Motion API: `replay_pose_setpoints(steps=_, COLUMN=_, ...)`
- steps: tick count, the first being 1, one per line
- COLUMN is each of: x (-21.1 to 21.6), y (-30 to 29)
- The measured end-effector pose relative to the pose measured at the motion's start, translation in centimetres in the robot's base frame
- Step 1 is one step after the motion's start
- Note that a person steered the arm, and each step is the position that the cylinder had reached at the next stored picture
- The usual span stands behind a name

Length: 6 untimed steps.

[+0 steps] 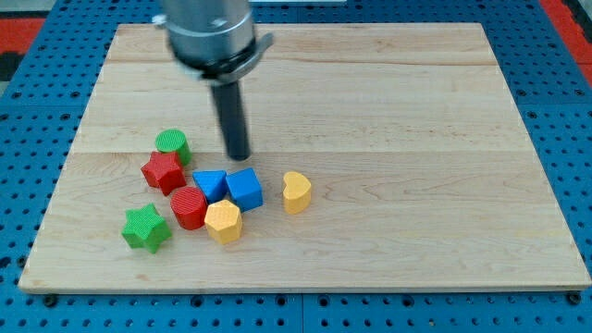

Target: Move the blue triangle in between the red blocks with the help of blue cube

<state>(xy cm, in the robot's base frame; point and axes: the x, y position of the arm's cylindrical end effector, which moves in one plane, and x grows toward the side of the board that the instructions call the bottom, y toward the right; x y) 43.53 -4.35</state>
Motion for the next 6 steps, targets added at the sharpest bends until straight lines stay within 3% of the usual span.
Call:
replay_pose_setpoints(steps=1, x=2.7, y=11.8)
replay_pose_setpoints(steps=2, x=6.2, y=8.1)
replay_pose_setpoints(steps=3, x=6.4, y=-1.1)
replay_pose_setpoints(steps=4, x=3.9, y=-3.9)
replay_pose_setpoints(steps=5, x=4.9, y=6.8)
replay_pose_setpoints(steps=6, x=12.2, y=6.7)
